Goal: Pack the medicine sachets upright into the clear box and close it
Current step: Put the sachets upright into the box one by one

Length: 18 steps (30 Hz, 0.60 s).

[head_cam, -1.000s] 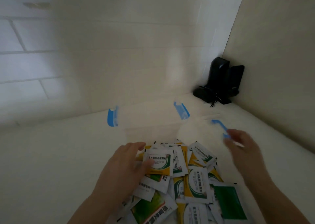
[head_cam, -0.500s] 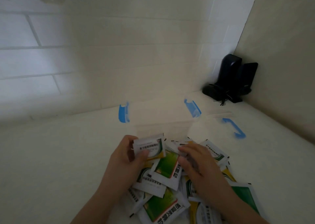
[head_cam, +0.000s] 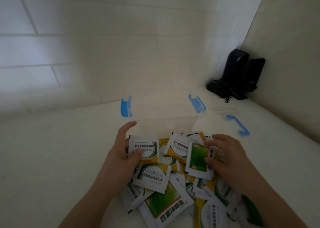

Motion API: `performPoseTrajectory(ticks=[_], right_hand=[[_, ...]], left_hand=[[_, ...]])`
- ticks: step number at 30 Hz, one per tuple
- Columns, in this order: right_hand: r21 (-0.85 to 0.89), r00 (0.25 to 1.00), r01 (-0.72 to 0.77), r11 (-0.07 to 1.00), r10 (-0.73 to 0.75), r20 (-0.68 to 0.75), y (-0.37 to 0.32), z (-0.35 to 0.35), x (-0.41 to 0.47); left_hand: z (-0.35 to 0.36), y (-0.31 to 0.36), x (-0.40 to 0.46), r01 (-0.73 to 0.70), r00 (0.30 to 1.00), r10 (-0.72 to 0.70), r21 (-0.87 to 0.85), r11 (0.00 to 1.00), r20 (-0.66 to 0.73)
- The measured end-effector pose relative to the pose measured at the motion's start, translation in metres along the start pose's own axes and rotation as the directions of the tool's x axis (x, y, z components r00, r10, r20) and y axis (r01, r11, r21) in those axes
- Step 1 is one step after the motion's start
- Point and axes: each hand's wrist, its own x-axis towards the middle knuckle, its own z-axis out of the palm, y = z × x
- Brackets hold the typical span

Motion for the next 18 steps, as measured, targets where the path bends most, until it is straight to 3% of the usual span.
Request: performPoseTrajectory(ticks=[3, 5, 8, 10, 13, 18], right_hand=[[0.048, 0.996, 0.005, 0.999, -0.001, -0.095, -0.002, -0.003, -0.003], [0.105, 0.978, 0.134, 0.985, -0.115, -0.171, -0.021, 0.003, -0.009], [0.148, 0.931, 0.358, 0.922, -0.365, 0.017, -0.059, 0.024, -0.023], [0.091, 0.891, 0.429, 0.899, -0.438, 0.123, -0.071, 0.040, -0.027], [0.047, 0.886, 0.442, 0.896, -0.445, 0.130, -0.074, 0.051, -0.027], [0.291, 0.918, 0.327, 0.899, -0.376, 0.130, -0.061, 0.036, -0.022]], left_hand=[[0.002, 0.000, 0.001, -0.014, 1.000, 0.014, 0.041, 0.999, -0.012], [0.003, 0.000, 0.002, -0.004, 1.000, 0.004, 0.039, 0.999, -0.013], [0.005, 0.001, 0.003, -0.003, 1.000, 0.003, 0.026, 1.000, -0.009], [0.003, 0.001, 0.003, 0.004, 1.000, -0.004, -0.012, 1.000, -0.010], [0.001, -0.001, 0.004, -0.006, 1.000, 0.005, -0.015, 1.000, -0.010], [0.003, -0.002, 0.001, -0.009, 1.000, 0.009, 0.010, 1.000, -0.008]])
